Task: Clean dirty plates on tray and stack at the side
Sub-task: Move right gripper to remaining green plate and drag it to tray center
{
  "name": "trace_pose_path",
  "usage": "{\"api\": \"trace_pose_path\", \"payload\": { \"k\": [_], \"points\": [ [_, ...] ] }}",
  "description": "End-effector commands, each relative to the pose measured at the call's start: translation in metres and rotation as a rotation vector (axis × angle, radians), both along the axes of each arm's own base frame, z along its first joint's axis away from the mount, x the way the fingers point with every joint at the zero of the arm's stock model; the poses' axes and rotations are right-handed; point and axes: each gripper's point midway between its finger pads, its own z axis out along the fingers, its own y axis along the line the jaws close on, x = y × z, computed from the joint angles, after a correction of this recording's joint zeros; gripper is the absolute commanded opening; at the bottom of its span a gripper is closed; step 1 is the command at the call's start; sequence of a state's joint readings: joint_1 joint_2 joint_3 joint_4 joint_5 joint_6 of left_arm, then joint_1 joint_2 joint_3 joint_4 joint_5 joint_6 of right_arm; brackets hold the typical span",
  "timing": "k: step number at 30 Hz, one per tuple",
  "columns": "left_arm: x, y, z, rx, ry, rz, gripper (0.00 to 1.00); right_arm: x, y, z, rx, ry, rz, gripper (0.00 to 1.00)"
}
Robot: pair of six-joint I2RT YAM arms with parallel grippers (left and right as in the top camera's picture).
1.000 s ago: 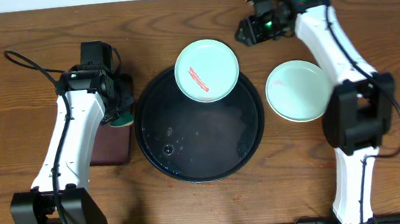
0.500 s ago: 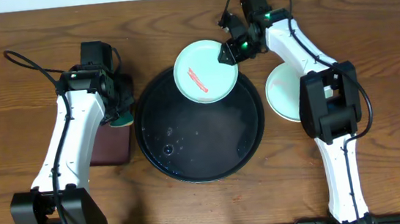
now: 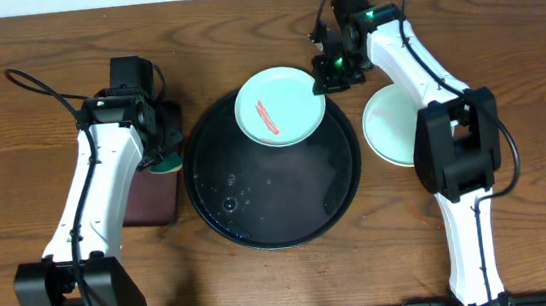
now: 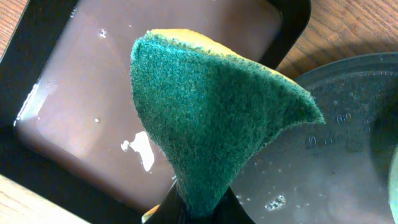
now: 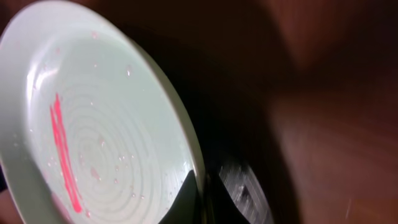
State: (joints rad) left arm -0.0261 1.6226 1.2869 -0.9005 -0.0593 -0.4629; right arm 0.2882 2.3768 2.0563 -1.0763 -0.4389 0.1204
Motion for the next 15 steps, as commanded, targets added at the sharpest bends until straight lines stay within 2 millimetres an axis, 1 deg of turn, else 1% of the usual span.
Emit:
{"api": "trace_pose_path", "payload": {
  "k": [1,3,8,12,15],
  "points": [
    [-0.002,0.004,-0.004,0.02,0.014,-0.009,0.08,-0.017,0.01,0.031,-0.069,0.029,-0.091,0.01],
    [-0.002,0.004,-0.004,0.02,0.014,-0.01,0.08,-0.032,0.009,0.022,-0.139,0.063,-0.072,0.01],
    [-0.002,0.004,-0.004,0.02,0.014,-0.01,0.08,-0.055,0.012,0.002,-0.279,0.084,-0.053,0.01],
    [-0.002,0.004,-0.004,0.02,0.014,-0.01,0.08,-0.07,0.017,-0.016,-0.311,0.108,-0.032,0.01],
    [-0.002,0.004,-0.004,0.02,0.014,-0.01,0.08,-0.083,0.014,-0.027,-0.333,0.144,-0.02,0.01]
  ]
}}
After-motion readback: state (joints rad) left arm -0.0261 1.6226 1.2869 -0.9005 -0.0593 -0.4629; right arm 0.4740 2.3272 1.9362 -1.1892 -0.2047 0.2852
